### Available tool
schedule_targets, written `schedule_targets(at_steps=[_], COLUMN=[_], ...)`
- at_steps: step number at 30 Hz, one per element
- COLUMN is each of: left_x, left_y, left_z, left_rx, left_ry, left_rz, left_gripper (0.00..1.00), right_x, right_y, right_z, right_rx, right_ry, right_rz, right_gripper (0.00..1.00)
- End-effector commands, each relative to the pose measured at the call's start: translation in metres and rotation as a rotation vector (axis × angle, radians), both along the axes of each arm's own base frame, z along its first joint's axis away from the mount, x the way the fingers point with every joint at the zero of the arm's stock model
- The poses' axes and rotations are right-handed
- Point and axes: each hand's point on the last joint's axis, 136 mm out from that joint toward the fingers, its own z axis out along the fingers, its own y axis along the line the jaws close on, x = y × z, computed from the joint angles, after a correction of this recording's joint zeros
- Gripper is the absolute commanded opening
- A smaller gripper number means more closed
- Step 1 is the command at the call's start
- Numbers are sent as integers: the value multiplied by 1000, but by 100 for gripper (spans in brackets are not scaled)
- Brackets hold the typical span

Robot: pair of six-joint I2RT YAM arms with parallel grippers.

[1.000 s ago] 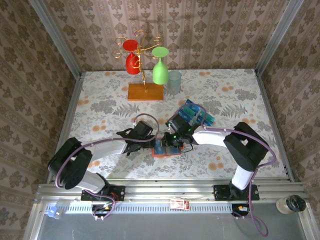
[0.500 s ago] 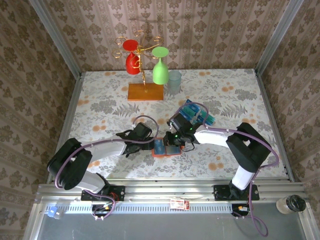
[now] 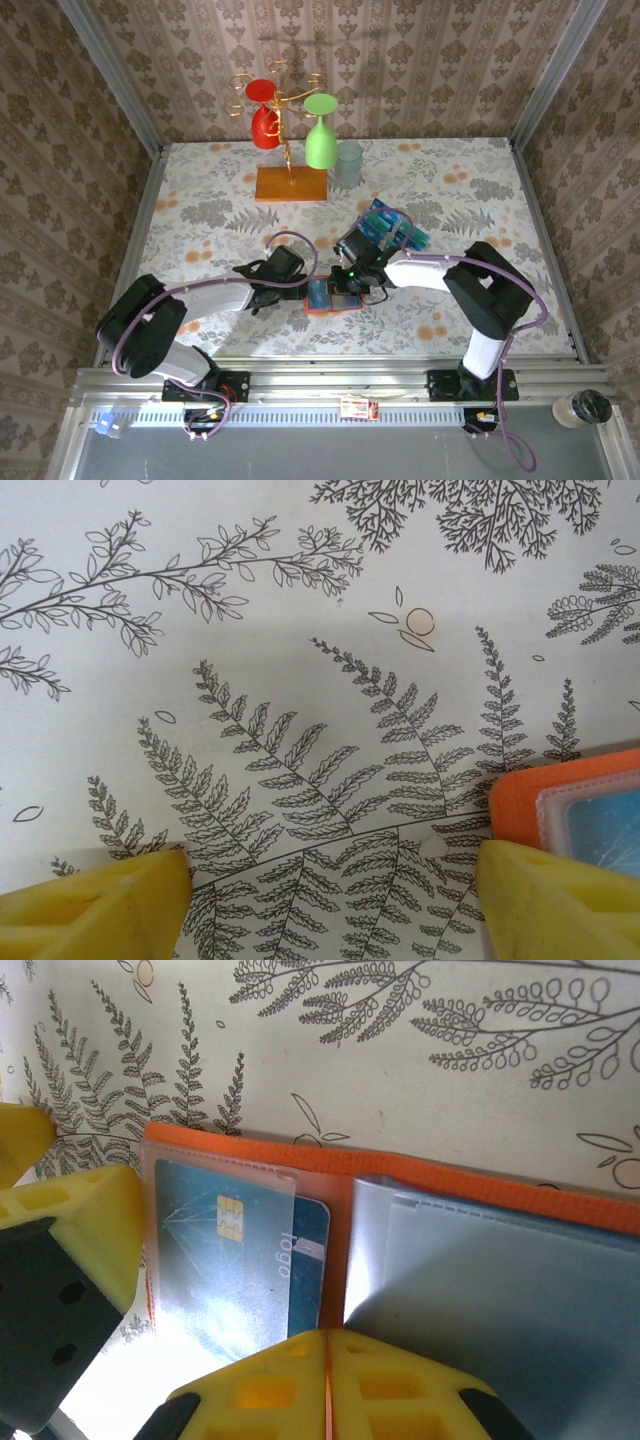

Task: Put the credit cards into the card holder

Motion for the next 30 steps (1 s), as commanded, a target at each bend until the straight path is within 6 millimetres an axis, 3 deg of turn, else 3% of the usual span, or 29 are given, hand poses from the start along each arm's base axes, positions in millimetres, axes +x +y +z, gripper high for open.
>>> schedule_targets(at_steps=[1, 22, 30], left_x=[-4, -1, 11], left_y=[3, -3, -3], left_z=[-17, -18, 2], left_rx=[14, 3, -38], left_ry=[33, 35, 9], left_rz=[-6, -23, 1], left_gripper=[77, 77, 78], right_x=[4, -2, -2], right_y=[4, 19, 17], right_z=[-3, -9, -1], right_rx=[0, 11, 21], right_ry=[2, 41, 27], right_rz=[11, 61, 42], right_gripper=[9, 8, 10])
